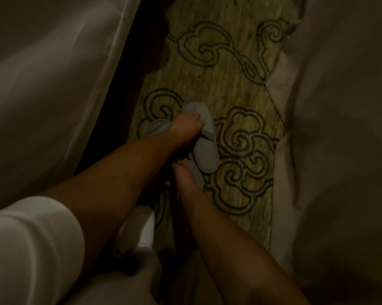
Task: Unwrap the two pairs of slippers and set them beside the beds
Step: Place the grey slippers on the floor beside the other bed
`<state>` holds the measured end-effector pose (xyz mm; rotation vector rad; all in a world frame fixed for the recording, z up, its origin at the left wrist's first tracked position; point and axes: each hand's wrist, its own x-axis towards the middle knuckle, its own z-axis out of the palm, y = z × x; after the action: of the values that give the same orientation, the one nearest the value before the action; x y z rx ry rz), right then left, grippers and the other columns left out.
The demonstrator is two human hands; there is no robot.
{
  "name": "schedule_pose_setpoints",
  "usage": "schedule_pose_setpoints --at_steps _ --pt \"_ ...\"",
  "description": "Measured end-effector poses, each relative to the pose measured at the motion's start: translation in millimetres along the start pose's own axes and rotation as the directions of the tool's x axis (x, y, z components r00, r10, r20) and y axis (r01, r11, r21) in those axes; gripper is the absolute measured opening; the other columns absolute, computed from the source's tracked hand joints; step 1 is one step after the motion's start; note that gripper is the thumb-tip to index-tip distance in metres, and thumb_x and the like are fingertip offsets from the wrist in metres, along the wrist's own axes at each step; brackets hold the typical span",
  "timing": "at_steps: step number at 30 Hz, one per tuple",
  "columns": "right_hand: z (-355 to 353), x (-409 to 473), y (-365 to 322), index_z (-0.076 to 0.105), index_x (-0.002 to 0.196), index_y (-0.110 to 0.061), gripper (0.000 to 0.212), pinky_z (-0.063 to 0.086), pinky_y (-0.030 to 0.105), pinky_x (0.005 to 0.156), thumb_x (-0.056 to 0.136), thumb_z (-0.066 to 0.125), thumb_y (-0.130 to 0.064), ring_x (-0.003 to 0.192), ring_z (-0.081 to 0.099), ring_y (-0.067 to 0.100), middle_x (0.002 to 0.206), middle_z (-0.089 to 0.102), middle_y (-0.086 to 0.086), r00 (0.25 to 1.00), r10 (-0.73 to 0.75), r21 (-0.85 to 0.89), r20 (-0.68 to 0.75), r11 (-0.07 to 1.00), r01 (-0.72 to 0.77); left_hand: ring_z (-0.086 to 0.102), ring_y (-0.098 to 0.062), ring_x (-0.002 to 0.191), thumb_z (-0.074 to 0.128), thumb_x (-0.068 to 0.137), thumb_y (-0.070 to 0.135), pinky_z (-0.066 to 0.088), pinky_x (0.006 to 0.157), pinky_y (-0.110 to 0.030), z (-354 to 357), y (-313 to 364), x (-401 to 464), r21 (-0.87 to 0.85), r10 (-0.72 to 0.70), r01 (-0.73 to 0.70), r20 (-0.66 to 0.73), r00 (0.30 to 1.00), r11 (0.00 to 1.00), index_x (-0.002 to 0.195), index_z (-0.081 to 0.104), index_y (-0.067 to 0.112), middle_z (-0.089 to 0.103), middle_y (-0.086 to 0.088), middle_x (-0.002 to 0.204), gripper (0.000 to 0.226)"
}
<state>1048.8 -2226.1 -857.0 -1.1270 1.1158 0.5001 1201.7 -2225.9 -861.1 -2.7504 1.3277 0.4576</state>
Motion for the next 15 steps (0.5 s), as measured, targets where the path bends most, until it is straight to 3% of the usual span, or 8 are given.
schedule_pose_setpoints --at_steps 1,5,7,10,15 --pt "-3.4 0.2 -1.5 0.055 0.141 -0.016 0.045 0.055 0.036 0.086 0.096 0.059 -0.017 0.113 0.064 0.025 0.134 0.064 0.010 1.000 -0.018 0.001 -0.013 1.000 0.018 0.055 -0.037 0.117 0.048 0.099 0.014 0.047 0.086 -0.044 -4.3 -4.9 -2.1 -0.044 -0.030 0.029 -0.028 0.999 0.999 0.125 0.056 0.003 0.056 -0.021 0.126 0.029" --pt "-26.0 4.1 -29.2 0.061 0.132 -0.008 0.042 0.054 0.022 0.057 0.091 0.070 -0.013 0.088 0.068 0.018 0.112 0.071 0.008 0.994 -0.090 -0.010 -0.053 0.996 0.090 0.059 -0.037 0.109 0.054 0.096 0.011 0.042 0.079 -0.038 -21.6 -31.5 1.5 -0.116 -0.062 0.053 -0.069 0.996 0.992 0.120 0.061 0.001 0.059 -0.024 0.120 0.027" --pt "-35.9 5.9 -44.0 0.061 0.129 -0.008 0.040 0.053 0.021 0.050 0.091 0.072 -0.014 0.081 0.064 0.013 0.100 0.068 0.001 0.995 -0.091 -0.037 -0.035 0.995 0.089 0.059 -0.036 0.115 0.054 0.097 0.014 0.047 0.093 -0.039 -26.0 -30.6 4.6 -0.177 -0.046 0.060 0.080 0.996 0.982 0.129 0.063 0.007 0.061 -0.021 0.128 0.034" --pt "-45.4 6.8 -59.1 0.063 0.123 -0.011 0.033 0.053 0.026 0.056 0.091 0.071 -0.014 0.082 0.066 0.020 0.107 0.070 0.009 0.997 -0.070 -0.085 -0.011 0.994 0.069 0.057 -0.035 0.121 0.054 0.098 0.022 0.048 0.102 -0.046 -22.7 -22.6 -1.5 -0.142 -0.004 0.048 0.294 0.956 0.989 0.144 0.052 0.014 0.055 -0.016 0.140 0.046" --pt "-43.5 13.8 -64.6 0.063 0.097 -0.023 0.019 0.056 0.042 0.078 0.084 0.077 -0.020 0.108 0.068 0.034 0.117 0.070 0.012 0.993 -0.121 -0.168 -0.002 0.979 0.119 0.044 -0.037 0.136 0.054 0.098 0.039 0.039 0.112 -0.046 -13.3 -41.6 -18.7 -0.168 -0.066 0.120 0.294 0.954 0.978 0.151 0.042 0.018 0.036 -0.016 0.154 0.058"
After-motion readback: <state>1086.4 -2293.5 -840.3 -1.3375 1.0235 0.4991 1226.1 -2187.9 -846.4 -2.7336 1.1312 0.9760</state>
